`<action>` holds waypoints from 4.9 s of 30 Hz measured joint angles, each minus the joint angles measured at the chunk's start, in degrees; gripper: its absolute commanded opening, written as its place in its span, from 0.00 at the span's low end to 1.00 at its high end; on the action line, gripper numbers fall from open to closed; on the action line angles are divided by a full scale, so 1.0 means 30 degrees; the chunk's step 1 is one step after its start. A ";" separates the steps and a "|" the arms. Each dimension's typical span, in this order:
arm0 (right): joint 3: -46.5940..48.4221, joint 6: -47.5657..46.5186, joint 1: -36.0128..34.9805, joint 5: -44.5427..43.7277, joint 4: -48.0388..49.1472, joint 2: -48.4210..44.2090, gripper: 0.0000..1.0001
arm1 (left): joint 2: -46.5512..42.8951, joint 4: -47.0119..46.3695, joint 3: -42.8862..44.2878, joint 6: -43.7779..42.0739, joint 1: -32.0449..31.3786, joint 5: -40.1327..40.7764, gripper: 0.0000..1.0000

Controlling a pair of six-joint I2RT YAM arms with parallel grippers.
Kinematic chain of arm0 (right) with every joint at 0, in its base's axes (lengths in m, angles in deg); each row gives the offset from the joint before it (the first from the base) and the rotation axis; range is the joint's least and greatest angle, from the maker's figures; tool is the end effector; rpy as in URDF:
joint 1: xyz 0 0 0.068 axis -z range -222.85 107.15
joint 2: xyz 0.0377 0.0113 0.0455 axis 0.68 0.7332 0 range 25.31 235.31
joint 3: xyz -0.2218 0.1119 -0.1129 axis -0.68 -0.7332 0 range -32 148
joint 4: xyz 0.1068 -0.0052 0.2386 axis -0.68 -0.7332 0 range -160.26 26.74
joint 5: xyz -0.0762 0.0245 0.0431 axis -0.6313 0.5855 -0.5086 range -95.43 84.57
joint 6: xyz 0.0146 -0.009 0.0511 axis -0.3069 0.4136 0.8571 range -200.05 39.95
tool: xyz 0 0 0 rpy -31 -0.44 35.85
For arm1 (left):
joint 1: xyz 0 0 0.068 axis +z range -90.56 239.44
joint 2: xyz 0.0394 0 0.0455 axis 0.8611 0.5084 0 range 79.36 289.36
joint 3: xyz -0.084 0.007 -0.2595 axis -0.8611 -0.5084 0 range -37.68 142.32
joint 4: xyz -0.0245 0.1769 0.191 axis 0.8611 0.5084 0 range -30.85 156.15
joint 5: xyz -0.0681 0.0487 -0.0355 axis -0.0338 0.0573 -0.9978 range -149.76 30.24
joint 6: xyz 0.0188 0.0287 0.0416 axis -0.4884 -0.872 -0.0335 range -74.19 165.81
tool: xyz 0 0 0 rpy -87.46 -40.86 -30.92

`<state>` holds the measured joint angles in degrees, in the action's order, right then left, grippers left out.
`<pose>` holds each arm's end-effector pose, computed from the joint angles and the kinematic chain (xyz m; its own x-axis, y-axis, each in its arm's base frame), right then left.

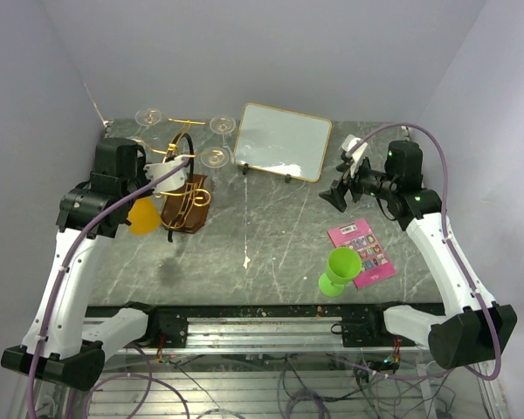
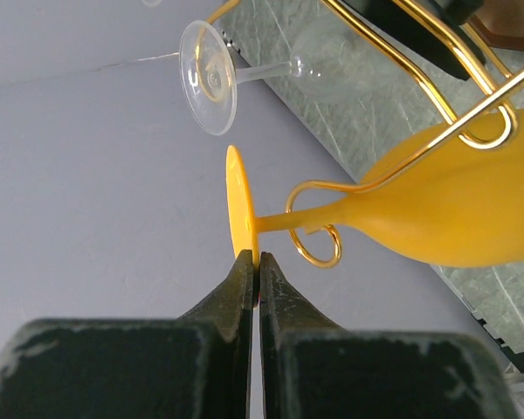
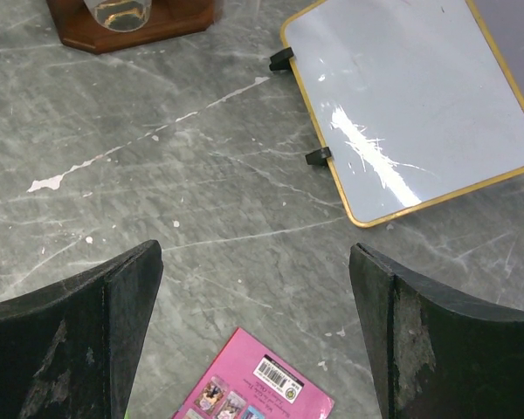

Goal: Place the wine glass upside down on the wine glass rack

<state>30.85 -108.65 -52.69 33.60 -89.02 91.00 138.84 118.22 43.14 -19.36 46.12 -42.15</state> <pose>0.2407 0.0646 0.3533 -0.0898 -0.3929 -0.9152 -0.8207 0.5499 -0.1555 0.1755 -0.0303 0.4199 -0.2620 0.9510 -0.1640 0.5349 0.2846 0.7955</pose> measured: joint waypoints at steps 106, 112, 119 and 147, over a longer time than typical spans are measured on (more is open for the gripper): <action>-0.0226 -0.0350 0.0175 0.0073 0.0051 0.0007 0.89 | 0.0175 0.0342 -0.1399 0.0430 0.0022 0.1231 0.20; -0.0226 -0.0350 0.0175 0.0073 0.0051 0.0007 0.89 | 0.0175 0.0583 -0.1574 0.0532 0.0022 0.0845 0.21; -0.0226 -0.0357 0.0175 0.0073 0.0051 0.0007 0.89 | 0.0175 0.0699 -0.1647 0.0532 0.0022 0.0743 0.23; -0.0051 -0.1443 0.0262 -0.2098 -0.1260 -0.0510 0.89 | 0.0175 0.1479 -0.1479 0.0823 0.0022 -0.0328 0.46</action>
<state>30.70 -112.98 -51.90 27.30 -92.80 89.47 139.37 122.65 38.70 -16.89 46.18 -43.14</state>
